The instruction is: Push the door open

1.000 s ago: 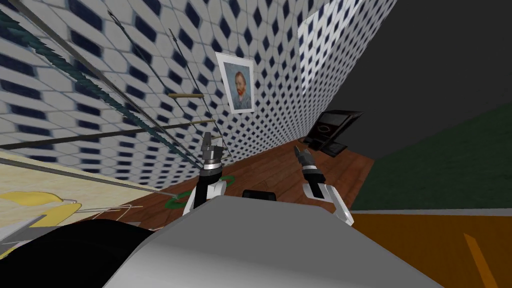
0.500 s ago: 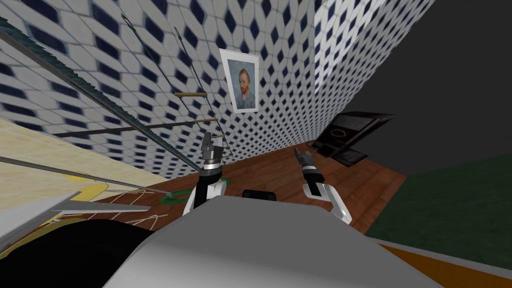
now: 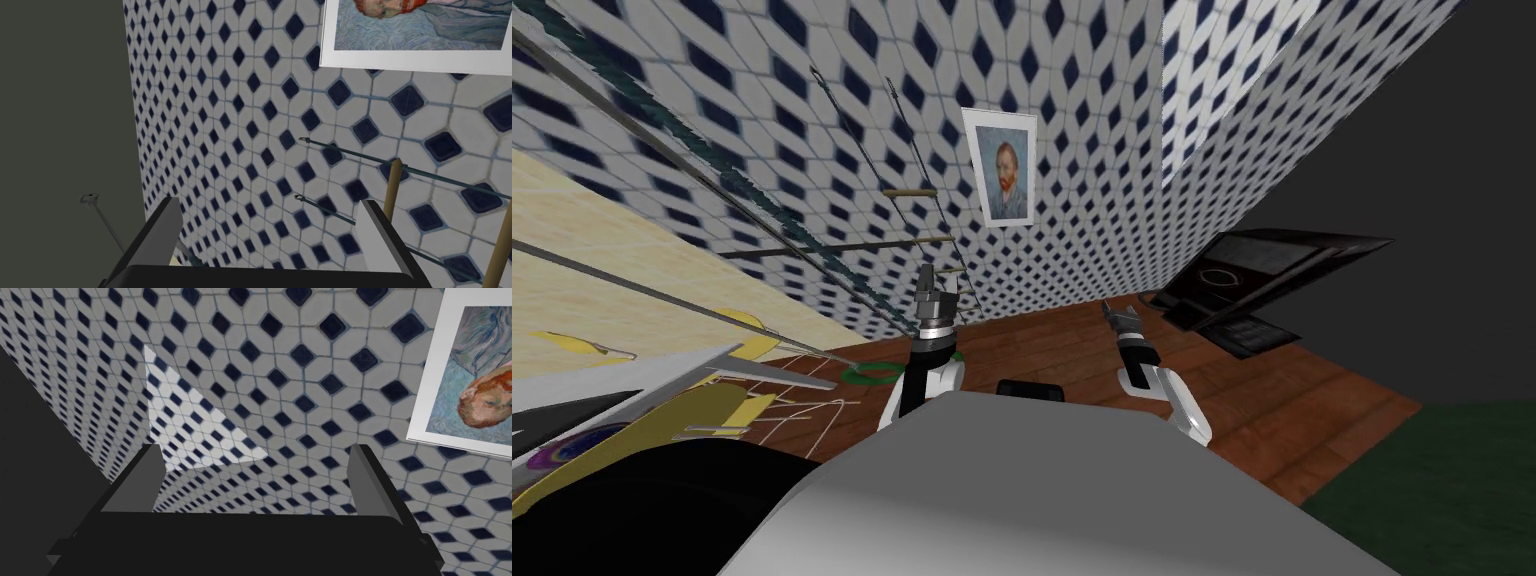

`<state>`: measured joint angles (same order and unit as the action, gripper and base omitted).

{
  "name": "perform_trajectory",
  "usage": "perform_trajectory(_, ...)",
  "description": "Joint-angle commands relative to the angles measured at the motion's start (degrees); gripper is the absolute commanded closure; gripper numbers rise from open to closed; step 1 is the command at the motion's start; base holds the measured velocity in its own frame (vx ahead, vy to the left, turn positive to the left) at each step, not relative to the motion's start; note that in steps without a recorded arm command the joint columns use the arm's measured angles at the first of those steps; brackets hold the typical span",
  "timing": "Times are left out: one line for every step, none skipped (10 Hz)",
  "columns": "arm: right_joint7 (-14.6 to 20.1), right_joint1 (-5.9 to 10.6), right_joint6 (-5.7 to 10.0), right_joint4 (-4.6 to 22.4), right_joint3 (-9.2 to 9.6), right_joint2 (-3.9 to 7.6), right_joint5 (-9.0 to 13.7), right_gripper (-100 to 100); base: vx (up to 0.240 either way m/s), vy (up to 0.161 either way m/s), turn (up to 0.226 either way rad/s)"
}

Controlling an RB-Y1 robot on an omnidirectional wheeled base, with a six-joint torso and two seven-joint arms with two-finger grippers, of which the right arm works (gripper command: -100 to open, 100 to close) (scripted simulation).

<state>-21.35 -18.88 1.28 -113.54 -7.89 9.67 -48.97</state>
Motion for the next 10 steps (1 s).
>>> perform_trajectory(-0.8, 0.14, -0.88, 1.0, -0.42, -0.06, -1.6, -100, 0.031, -0.208, 0.230)
perform_trajectory(-1.3, 0.30, -1.55, 1.6, -0.58, -0.01, -2.5, -100, 0.025, -0.201, 0.216)
perform_trajectory(-1.7, 0.46, -2.22, 2.2, -0.74, 0.04, -3.4, -100, 0.022, -0.195, 0.209)
perform_trajectory(-2.2, 0.62, -2.90, 2.8, -0.91, 0.08, -4.4, -100, 0.010, -0.215, 0.196)
perform_trajectory(-2.6, 0.79, -3.60, 3.5, -1.09, 0.10, -5.4, -100, -0.041, -0.213, 0.247)
perform_trajectory(-3.1, 0.95, -4.30, 4.1, -1.26, 0.12, -6.3, -100, -0.065, -0.200, 0.232)
perform_trajectory(-3.5, 1.12, -5.00, 4.7, -1.44, 0.14, -7.3, -100, -0.051, -0.201, 0.239)
perform_trajectory(-4.0, 1.28, -5.70, 5.3, -1.61, 0.16, -8.3, -100, -0.053, -0.209, 0.177)
perform_trajectory(-4.4, 1.45, -6.39, 5.9, -1.79, 0.18, -9.2, -100, -0.071, -0.220, 0.209)
perform_trajectory(-4.9, 1.61, -7.09, 6.6, -1.96, 0.20, -10.2, -100, -0.073, -0.210, 0.280)
